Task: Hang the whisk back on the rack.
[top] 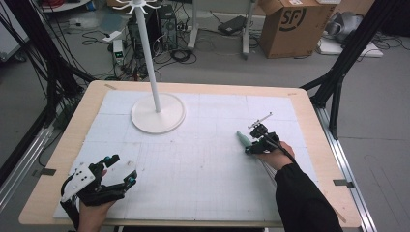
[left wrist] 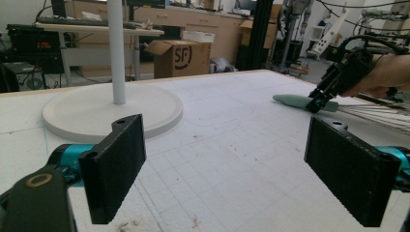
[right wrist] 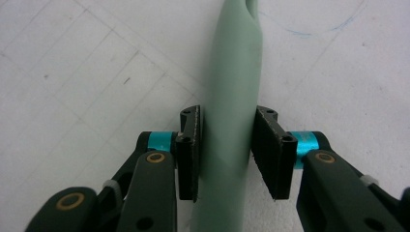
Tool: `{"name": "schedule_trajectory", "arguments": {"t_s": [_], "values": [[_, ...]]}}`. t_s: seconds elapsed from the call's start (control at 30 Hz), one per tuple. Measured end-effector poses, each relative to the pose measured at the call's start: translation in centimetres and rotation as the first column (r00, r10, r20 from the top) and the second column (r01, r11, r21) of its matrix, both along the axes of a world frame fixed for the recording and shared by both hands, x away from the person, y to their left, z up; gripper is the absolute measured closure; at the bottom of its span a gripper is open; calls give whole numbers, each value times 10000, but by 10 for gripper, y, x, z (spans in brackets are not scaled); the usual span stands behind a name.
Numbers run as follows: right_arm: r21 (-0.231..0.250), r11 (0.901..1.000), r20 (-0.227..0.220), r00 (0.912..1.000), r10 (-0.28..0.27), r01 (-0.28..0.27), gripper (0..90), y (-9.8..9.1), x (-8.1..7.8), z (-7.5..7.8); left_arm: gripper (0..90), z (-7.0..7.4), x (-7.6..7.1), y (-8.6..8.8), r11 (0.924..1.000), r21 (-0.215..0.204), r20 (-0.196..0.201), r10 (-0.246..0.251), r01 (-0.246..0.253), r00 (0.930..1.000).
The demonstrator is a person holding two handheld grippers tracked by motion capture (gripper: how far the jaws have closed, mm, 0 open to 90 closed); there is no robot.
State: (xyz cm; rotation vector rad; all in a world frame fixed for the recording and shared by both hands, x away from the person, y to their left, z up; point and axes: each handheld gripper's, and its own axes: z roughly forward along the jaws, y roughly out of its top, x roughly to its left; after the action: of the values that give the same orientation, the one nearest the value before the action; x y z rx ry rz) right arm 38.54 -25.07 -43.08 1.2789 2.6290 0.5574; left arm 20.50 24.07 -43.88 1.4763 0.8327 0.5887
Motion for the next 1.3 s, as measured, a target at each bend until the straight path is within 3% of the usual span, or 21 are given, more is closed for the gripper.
{"name": "schedule_trajectory", "arguments": {"t_s": [0.17,0.33,0.37,0.4,0.43,0.5,0.63,0.67,0.7,0.73,0.77,0.9,0.93,1.0,1.1,1.13,1.23,1.27,1.3], "values": [[52,10000,-204,9998,81,-80,680,-1,4,1,153,0,0,0,10000,31,-16,-1,1,10000],[680,9977,-334,9994,50,-27,683,-7,7,2,153,0,0,1,10000,53,-15,1,-1,10000],[1006,9949,50,9999,103,-108,683,-6,6,7,153,0,0,1,10000,37,-11,18,-18,10000],[1006,9949,50,9999,103,-108,683,-6,6,7,153,0,0,1,10000,-26,-17,47,-47,10000],[1412,9897,300,9994,173,-214,683,-2,4,14,153,0,0,1,10000,-32,-13,48,-48,10000],[1452,9887,489,9983,304,-372,683,0,4,18,154,0,0,1,10000,59,-22,8,-8,10000],[1937,9771,1003,9925,697,-882,684,19,4,45,154,0,0,1,10000,57,-20,16,-16,10000],[1937,9771,1003,9925,697,-882,684,19,4,45,154,0,0,1,10000,37,-24,21,-21,10000],[2083,9722,1216,9891,830,-1071,683,29,5,56,154,0,0,1,10000,36,-20,29,-29,10000],[2083,9722,1216,9891,830,-1071,683,29,5,56,154,0,0,1,10000,30,-18,13,-13,10000],[2303,9650,1345,9862,964,-1257,683,37,7,67,154,0,0,1,10000,14,-20,15,-15,10000],[2540,9539,1685,9785,1192,-1599,684,49,11,80,154,1,-1,1,10000,-10,-6,48,-48,10000],[2699,9465,1839,9743,1297,-1770,684,55,13,88,154,1,-1,2,10000,-14,9,38,-38,10000],[2784,9422,1961,9714,1342,-1863,684,58,13,92,154,1,-2,2,10000,-50,30,27,-26,10000],[3275,9208,2280,9635,1404,-2116,684,69,15,105,154,1,-3,2,10000,-51,43,27,-27,10000],[3275,9208,2280,9635,1404,-2116,684,69,15,105,154,1,-3,2,10000,-65,55,26,-26,10000],[3486,9062,2625,9531,1509,-2395,685,76,16,114,154,2,-3,3,10000,-39,65,24,-23,10000],[3656,8961,2763,9487,1538,-2517,685,81,16,119,154,1,-3,3,10000,-47,57,30,-30,10000],[3656,8961,2763,9487,1538,-2517,685,81,16,119,154,2,-3,3,10000,-50,62,14,-14,10000]]}}
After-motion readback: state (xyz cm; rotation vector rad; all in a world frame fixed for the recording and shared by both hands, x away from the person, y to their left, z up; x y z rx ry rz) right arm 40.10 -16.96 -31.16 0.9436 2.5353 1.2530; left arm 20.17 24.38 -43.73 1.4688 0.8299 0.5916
